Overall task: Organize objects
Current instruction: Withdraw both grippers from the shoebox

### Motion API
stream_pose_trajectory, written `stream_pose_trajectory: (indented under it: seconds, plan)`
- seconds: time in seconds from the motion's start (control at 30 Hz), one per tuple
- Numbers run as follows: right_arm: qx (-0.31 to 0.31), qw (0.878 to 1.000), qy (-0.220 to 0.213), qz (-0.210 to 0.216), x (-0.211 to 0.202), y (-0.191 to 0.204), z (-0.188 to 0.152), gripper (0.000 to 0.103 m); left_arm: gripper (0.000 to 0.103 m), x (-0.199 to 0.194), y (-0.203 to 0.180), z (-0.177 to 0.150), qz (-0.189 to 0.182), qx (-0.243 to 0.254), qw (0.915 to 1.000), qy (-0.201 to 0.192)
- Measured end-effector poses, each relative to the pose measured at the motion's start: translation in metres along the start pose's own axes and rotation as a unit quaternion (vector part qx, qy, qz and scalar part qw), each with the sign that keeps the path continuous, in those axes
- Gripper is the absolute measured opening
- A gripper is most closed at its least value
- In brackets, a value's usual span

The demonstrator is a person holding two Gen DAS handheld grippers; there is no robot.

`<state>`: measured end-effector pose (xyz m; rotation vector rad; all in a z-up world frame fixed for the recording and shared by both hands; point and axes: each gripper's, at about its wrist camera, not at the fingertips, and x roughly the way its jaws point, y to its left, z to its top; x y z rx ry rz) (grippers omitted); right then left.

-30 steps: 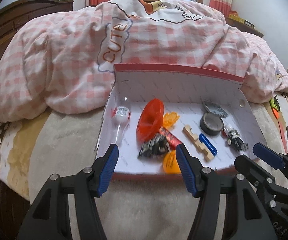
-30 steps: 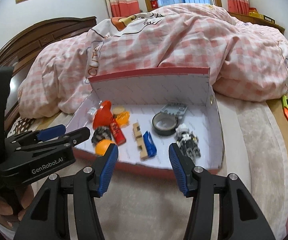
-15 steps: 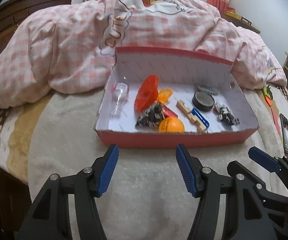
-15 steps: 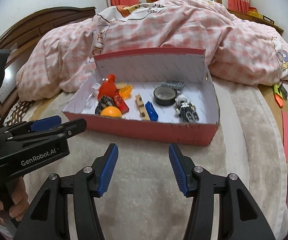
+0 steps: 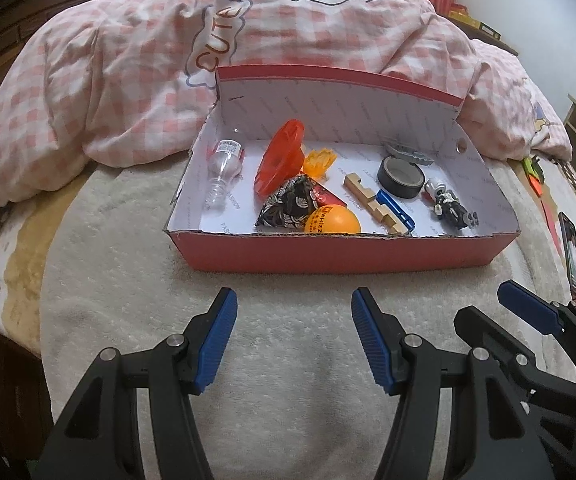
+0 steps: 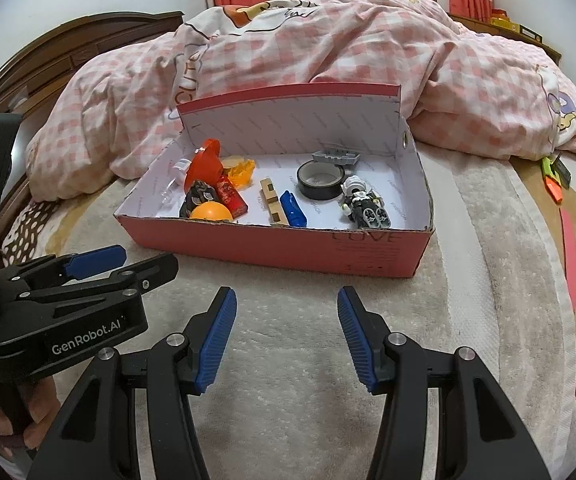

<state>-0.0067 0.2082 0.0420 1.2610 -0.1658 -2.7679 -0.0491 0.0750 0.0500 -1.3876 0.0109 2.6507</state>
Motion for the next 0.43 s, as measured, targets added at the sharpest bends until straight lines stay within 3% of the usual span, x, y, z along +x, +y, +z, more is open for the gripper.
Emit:
stream_pose_trajectory:
  seconds: [0.43]
  plan:
    - [0.000,1.000,0.001,0.000,0.0014,-0.0012,-0.0008,0.054,0.060,0.0012,0.0004,0.0000,-0.001,-0.002,1.0000,0.002]
